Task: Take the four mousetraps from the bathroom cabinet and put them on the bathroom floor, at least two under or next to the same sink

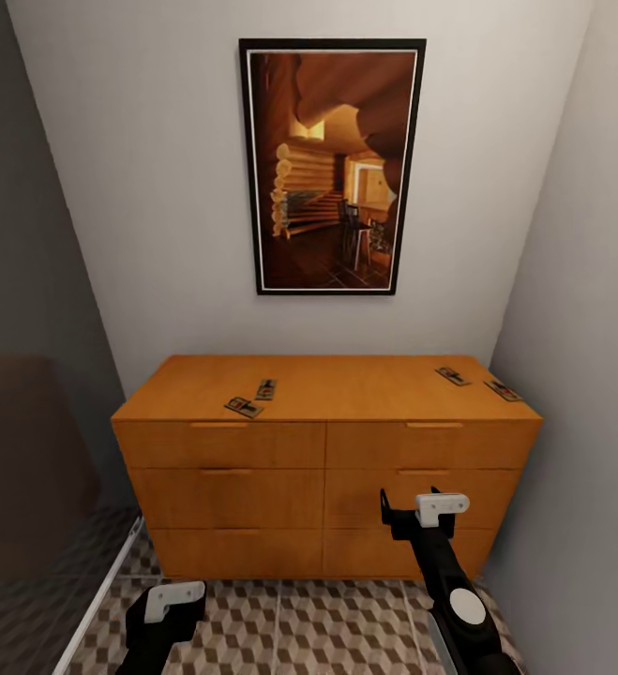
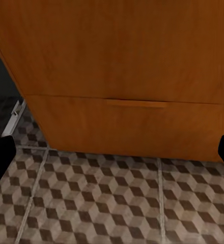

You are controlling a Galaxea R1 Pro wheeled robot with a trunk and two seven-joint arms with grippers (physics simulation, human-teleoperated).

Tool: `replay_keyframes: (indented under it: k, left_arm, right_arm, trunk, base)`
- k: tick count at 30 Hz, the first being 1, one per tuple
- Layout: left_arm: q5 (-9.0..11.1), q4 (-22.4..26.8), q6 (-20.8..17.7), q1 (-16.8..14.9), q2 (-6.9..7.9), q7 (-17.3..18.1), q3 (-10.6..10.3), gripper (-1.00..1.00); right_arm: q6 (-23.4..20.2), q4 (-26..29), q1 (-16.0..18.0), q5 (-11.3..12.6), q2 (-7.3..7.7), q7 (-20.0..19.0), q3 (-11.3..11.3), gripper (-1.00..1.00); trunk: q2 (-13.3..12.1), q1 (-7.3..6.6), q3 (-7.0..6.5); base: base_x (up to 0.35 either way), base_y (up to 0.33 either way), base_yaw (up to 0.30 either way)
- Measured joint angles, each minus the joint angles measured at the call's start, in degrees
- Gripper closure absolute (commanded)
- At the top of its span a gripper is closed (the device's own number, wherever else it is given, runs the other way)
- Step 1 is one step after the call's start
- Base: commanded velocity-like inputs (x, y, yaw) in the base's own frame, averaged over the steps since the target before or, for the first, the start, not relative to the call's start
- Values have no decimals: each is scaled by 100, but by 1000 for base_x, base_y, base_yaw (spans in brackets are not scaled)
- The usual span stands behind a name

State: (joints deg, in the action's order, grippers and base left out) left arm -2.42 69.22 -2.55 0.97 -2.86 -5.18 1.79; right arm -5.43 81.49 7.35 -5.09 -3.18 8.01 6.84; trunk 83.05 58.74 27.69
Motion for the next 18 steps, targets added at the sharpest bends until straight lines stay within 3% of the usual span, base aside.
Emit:
replay_keyframes:
  k: [18]
  left_arm:
    - [4, -24, 0, -2, 0, -1, -94, -100]
  right_arm:
    - [0, 0, 0, 0, 0, 0, 0, -100]
  trunk:
    - [0, 2, 0]
  base:
    - [-206, -216, 0]
